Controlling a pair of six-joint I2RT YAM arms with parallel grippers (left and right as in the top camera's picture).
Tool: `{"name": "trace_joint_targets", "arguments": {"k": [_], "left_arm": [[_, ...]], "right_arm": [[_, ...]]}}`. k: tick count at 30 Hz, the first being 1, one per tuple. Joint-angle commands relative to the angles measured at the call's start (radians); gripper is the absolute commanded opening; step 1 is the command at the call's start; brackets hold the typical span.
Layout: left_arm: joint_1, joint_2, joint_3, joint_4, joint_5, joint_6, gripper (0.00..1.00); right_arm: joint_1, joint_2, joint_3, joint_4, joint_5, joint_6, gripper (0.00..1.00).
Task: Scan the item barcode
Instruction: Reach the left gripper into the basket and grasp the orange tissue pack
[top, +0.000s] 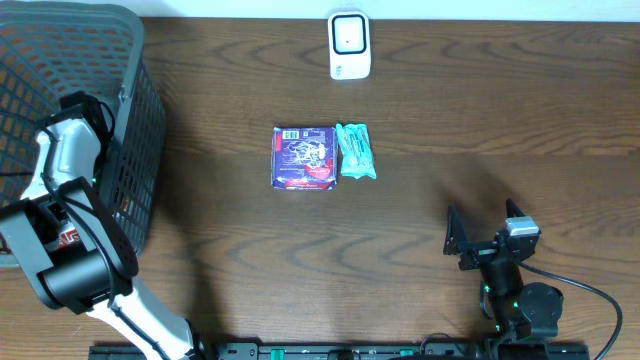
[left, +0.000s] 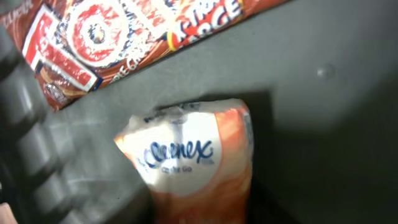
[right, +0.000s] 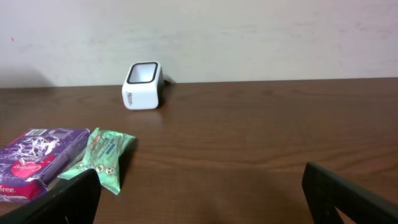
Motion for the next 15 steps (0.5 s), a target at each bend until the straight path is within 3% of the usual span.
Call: {"name": "trace_joint_targets", "arguments": {"k": [1, 3, 6, 15], "left_arm": [[-0.001, 0.005, -0.004, -0.005, -0.007, 0.037, 0.13], [-0.001, -0.009, 0.003, -0.008, -0.007, 0.039, 0.08], [-0.001, -0.056, 0.037, -0.028, -0.007, 0.040, 0.08], [-0.003, -0.438, 0.154, 0.000, -0.005, 0.097, 0.07]], "right_arm": [[-0.007, -0.005, -0.002, -0.004, 0.008, 0.009, 0.99], [-0.007, -0.005, -0.002, -0.004, 0.008, 0.009, 0.99], [-0.007, -0.005, -0.002, -0.004, 0.008, 0.009, 0.99], [-0.007, -0.005, -0.002, -0.004, 0.008, 0.009, 0.99]]}}
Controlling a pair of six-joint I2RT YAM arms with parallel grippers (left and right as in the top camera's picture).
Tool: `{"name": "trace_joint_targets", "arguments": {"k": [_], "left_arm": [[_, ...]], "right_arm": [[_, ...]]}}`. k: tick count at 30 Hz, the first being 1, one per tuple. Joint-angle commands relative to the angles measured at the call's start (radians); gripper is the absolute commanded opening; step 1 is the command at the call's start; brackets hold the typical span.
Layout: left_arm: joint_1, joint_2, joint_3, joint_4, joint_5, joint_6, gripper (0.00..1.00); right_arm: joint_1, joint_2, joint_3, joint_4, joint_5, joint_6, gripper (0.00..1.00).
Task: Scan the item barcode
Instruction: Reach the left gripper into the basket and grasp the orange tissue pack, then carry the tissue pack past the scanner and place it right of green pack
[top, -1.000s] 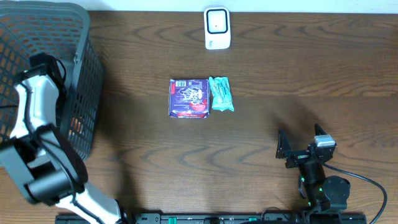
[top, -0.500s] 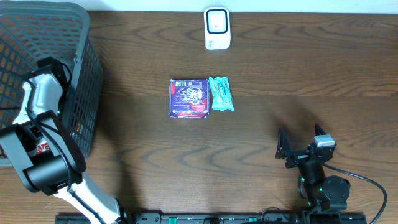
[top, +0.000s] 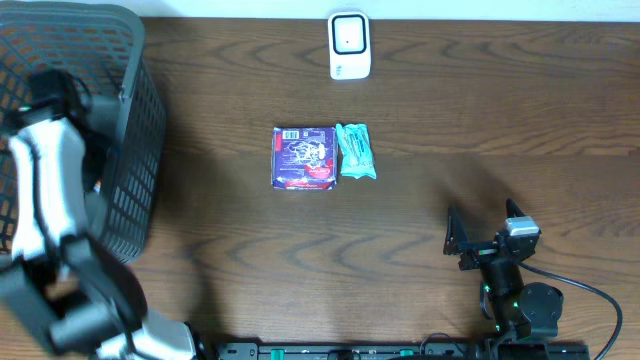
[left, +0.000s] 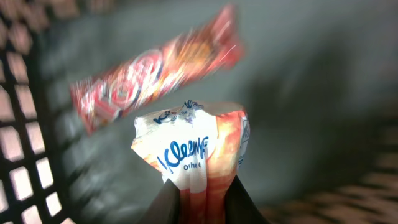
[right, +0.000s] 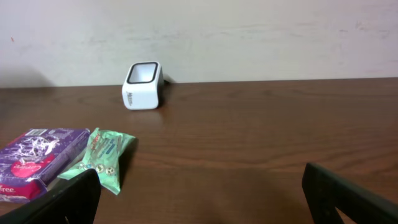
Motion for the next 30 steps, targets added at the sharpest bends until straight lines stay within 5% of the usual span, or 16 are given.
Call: {"name": "trace_joint_targets", "arguments": {"k": [1, 7, 11, 20, 30], "left_arm": [[-0.004, -0.237, 0.055, 0.035, 0.001, 0.024, 0.07], [-0.082, -0.502, 0.055, 0.184, 0.280, 0.099, 0.07], [-0.315, -0.551, 0.055, 0.301, 0.539, 0.277, 0.07], [-0.812, -0.344, 0.050, 0.305, 0.509, 0.540, 0.07], [-1.005, 0.054, 0.050, 0.395, 0.480, 0.484, 0.08]], "right_arm": [[-0.007, -0.005, -0.002, -0.004, 0.008, 0.009, 0.99], [-0.007, -0.005, -0.002, -0.004, 0.008, 0.009, 0.99], [-0.007, -0.005, -0.002, -0.004, 0.008, 0.009, 0.99], [-0.007, -0.005, -0.002, -0.004, 0.008, 0.009, 0.99], [-0.007, -0.005, -0.002, -0.004, 0.008, 0.009, 0.99]]}}
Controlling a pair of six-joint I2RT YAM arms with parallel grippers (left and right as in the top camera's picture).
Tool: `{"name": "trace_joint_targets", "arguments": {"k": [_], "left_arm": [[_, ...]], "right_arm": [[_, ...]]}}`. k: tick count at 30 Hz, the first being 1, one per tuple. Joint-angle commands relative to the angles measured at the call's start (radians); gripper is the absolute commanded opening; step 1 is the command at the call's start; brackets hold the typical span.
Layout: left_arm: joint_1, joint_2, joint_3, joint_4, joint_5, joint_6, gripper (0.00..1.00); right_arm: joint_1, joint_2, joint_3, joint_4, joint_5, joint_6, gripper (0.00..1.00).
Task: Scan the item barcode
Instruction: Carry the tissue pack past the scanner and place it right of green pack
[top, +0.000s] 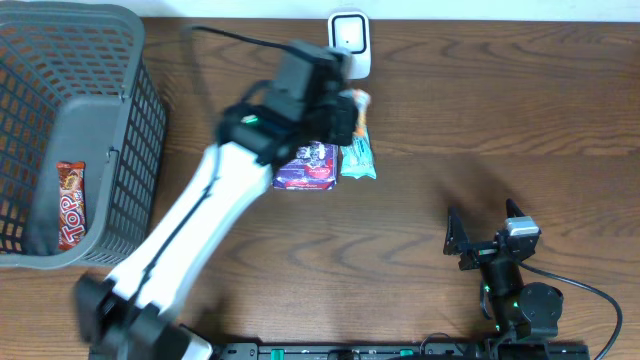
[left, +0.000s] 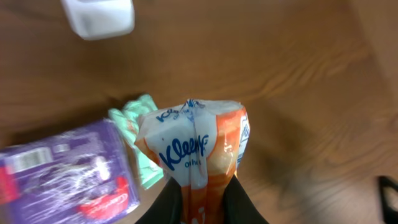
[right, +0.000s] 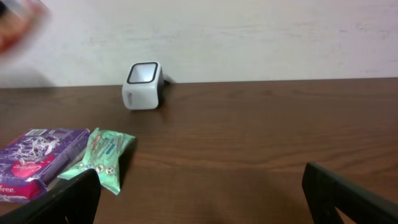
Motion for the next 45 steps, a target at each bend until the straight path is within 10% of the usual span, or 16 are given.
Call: {"name": "trace_joint_targets", "arguments": {"k": [1, 8, 16, 28, 40, 45], "left_arm": [[-0.051, 0.135, -0.007, 0.061, -0.010, -0.029, 0.08], [-0.089, 0.333, -0.007, 0.222, -0.011, -0.049, 0.09], [-0.087, 0.379, -0.007, 0.261, -0.062, -0.049, 0.40], [0.031, 0.104, -0.002, 0.277, -0.063, -0.048, 0.55], [0.658, -0.335, -0.002, 0.129, -0.108, -0.047, 0.59], [0.915, -0.314, -0.015, -0.100, -0.364, 0.067, 0.79]], "right_arm": [[-0.007, -0.005, -0.002, -0.004, 0.008, 0.009, 0.99], [-0.007, -0.005, -0.002, -0.004, 0.008, 0.009, 0.99], [-0.007, -0.005, -0.002, -0.004, 0.008, 0.009, 0.99], [-0.007, -0.005, -0.002, -0.004, 0.008, 0.009, 0.99], [-0.007, -0.005, -0.002, -0.004, 0.008, 0.009, 0.99], [-0.007, -0.005, -0.002, -0.004, 0.008, 0.009, 0.99]]}}
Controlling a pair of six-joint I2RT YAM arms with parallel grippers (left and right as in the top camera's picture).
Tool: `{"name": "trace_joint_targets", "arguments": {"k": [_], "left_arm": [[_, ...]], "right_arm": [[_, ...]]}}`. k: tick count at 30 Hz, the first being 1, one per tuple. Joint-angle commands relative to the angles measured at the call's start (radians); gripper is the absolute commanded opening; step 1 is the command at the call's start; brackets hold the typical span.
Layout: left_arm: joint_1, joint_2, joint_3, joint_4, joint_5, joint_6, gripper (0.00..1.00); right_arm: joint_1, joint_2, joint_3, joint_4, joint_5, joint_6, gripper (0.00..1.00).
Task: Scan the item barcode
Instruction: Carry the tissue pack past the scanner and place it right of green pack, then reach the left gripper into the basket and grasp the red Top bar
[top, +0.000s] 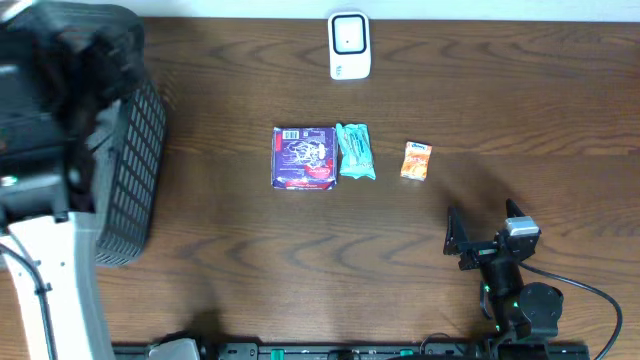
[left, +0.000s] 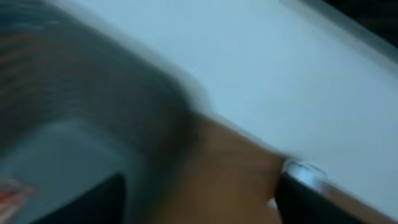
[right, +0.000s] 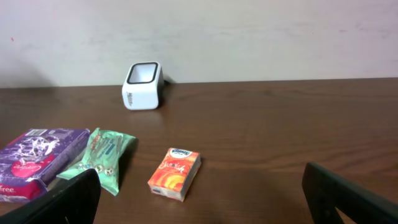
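Note:
The orange Kleenex tissue pack (top: 416, 160) lies flat on the table, right of the green packet; it also shows in the right wrist view (right: 175, 173). The white barcode scanner (top: 349, 45) stands at the table's far edge (right: 143, 86). My left arm (top: 55, 90) looms over the basket at the far left. The left wrist view is badly blurred, but my left gripper (left: 199, 202) shows wide open with nothing between its fingers. My right gripper (right: 202, 199) rests open near the front right (top: 455, 240), well short of the pack.
A purple packet (top: 304, 157) and a green packet (top: 355, 151) lie side by side mid-table, left of the tissue pack. The grey mesh basket (top: 135, 140) stands at the left edge, largely covered by my left arm.
The left gripper held the tissue pack above the packets near the scanner. Now the pack lies on the table right of the green packet, and the left gripper is open over the basket.
My left gripper was low in the basket over the tissue pack, beside a red candy bar. Then it was shut on the pack, raised inside the basket. Later it held the pack close to the scanner. Now the pack lies released on the table. The right arm stayed still.

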Motion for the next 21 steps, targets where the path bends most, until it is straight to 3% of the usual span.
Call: {"name": "trace_joint_targets", "arguments": {"k": [1, 7, 21], "left_arm": [[0.164, 0.062, -0.031, -0.089, -0.283, 0.102, 0.79], [0.294, 0.189, -0.092, -0.113, -0.311, 0.128, 0.79], [0.327, 0.501, -0.137, -0.151, -0.322, 0.172, 0.79]], "right_arm": [[-0.007, -0.005, -0.002, -0.004, 0.008, 0.009, 0.99], [-0.007, -0.005, -0.002, -0.004, 0.008, 0.009, 0.99], [-0.007, -0.005, -0.002, -0.004, 0.008, 0.009, 0.99]]}}
